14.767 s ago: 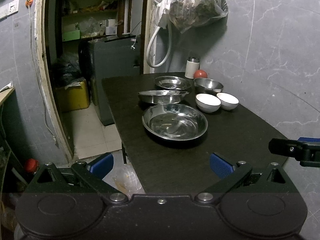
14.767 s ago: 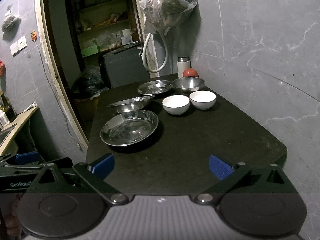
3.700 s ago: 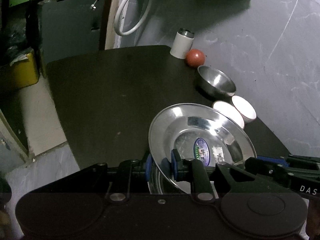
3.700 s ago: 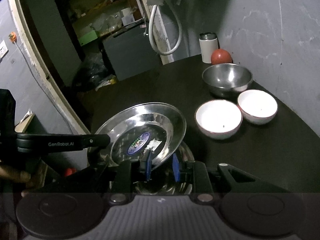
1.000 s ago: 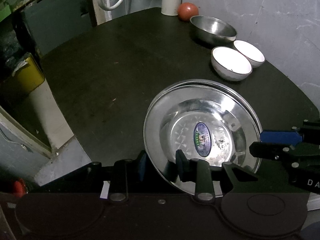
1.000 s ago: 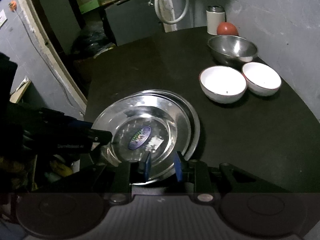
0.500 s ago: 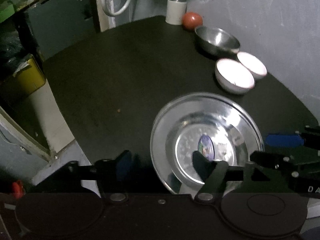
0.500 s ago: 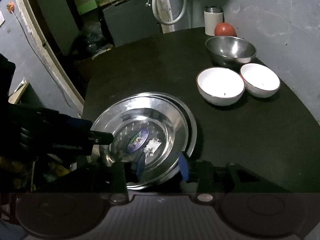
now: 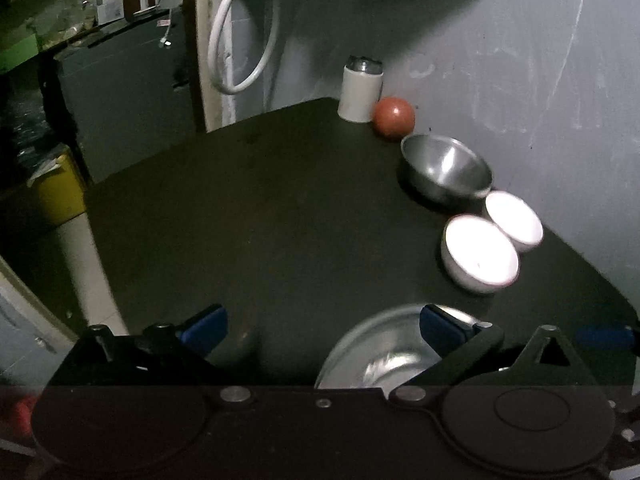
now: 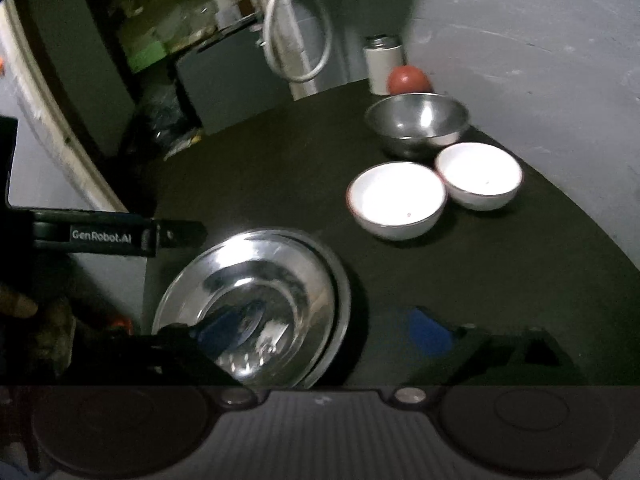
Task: Organize plates and bowls
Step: 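Move both tools to the steel mixing bowl and grip its rim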
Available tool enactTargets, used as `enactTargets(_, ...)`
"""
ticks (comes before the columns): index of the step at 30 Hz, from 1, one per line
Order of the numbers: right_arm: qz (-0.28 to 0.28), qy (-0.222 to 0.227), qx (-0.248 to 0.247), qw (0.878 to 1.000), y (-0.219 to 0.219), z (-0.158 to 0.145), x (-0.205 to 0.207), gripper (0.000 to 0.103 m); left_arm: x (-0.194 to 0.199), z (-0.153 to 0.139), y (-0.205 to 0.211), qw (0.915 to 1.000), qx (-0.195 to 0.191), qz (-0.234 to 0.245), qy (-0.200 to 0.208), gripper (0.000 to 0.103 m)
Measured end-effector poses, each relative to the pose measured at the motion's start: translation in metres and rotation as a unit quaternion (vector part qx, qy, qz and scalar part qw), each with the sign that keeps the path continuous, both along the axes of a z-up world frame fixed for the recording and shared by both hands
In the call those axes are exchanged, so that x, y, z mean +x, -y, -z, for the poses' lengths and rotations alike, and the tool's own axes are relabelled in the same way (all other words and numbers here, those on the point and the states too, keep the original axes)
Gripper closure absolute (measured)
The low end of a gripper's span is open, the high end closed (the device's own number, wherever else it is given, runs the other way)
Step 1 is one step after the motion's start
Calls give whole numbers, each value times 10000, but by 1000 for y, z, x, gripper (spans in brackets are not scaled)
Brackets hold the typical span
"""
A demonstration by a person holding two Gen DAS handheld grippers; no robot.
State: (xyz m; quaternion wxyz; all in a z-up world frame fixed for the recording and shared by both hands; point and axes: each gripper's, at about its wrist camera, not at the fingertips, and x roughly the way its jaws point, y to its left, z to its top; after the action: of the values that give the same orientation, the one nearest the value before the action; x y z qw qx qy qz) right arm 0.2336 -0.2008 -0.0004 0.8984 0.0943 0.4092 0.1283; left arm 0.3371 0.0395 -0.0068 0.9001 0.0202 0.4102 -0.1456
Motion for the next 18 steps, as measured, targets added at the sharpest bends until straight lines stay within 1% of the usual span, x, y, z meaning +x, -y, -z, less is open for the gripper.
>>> enactTargets(2,146,26,49,9999,8,-1,3,1,11,0,4,9999,-87,62,-10,1)
enactTargets(6,445,70,100,9989,23,-1,15,0,39,1,12,9989,-419,190,-62,1)
enactTargets(10,824,238,101,9963,41,-2,27,0,70,0,28,9975,-635,281,133,1)
enactTargets(15,1325,626,-117,9891,63,-7,58,0,118,4,57,9961,-753,411,215,1)
enactTargets(18,1534,754,-275,9849,75,-7,86,0,141,10,76,9965,-703,402,213,1)
